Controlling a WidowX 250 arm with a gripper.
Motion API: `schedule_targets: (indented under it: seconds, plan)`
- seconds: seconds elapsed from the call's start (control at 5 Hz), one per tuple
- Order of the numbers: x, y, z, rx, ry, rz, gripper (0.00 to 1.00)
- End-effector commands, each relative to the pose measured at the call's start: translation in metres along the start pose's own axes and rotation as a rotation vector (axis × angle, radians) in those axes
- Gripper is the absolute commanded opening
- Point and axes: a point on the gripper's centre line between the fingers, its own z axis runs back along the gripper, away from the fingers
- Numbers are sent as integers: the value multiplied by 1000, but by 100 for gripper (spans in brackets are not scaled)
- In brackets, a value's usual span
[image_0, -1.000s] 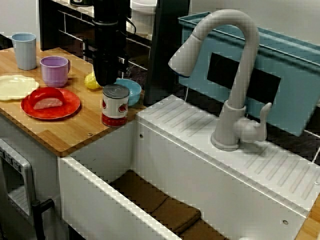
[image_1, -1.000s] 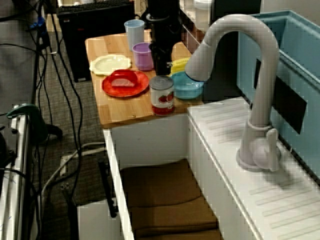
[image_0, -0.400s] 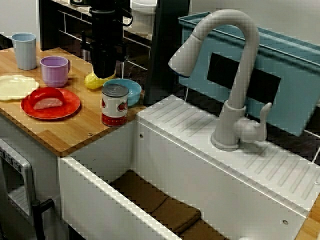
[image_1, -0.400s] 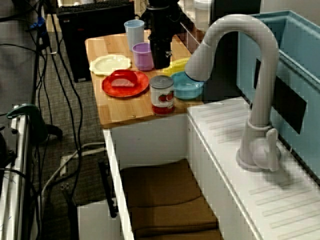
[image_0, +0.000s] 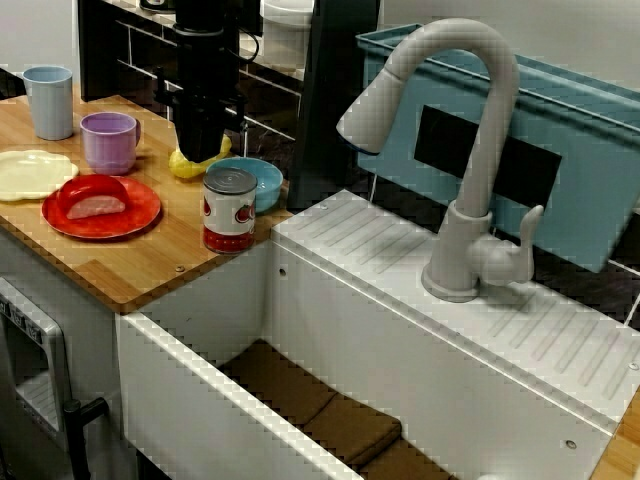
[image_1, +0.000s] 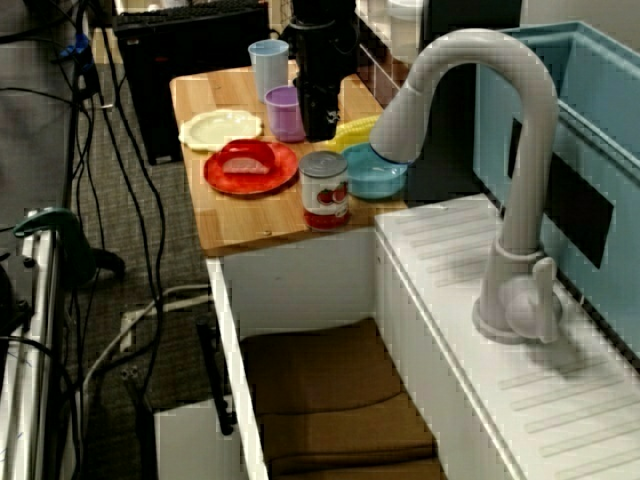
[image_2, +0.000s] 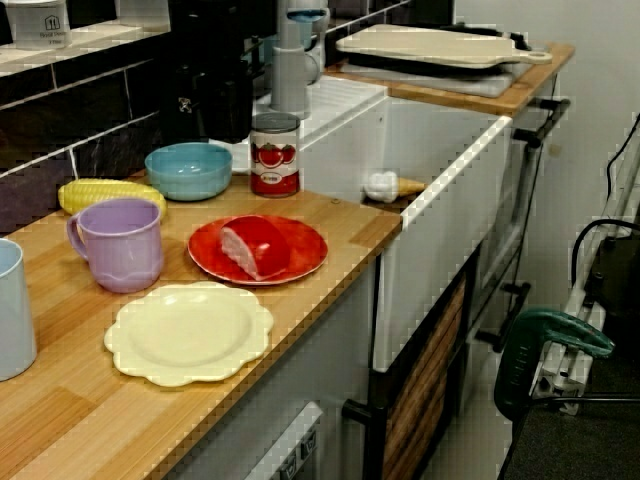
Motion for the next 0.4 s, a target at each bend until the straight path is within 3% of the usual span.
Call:
schedule_targets:
  seconds: [0.0, 0.2]
  plan:
    - [15, 5, 17, 48, -60, -22, 0]
    - [17, 1, 14, 9, -17, -54, 0]
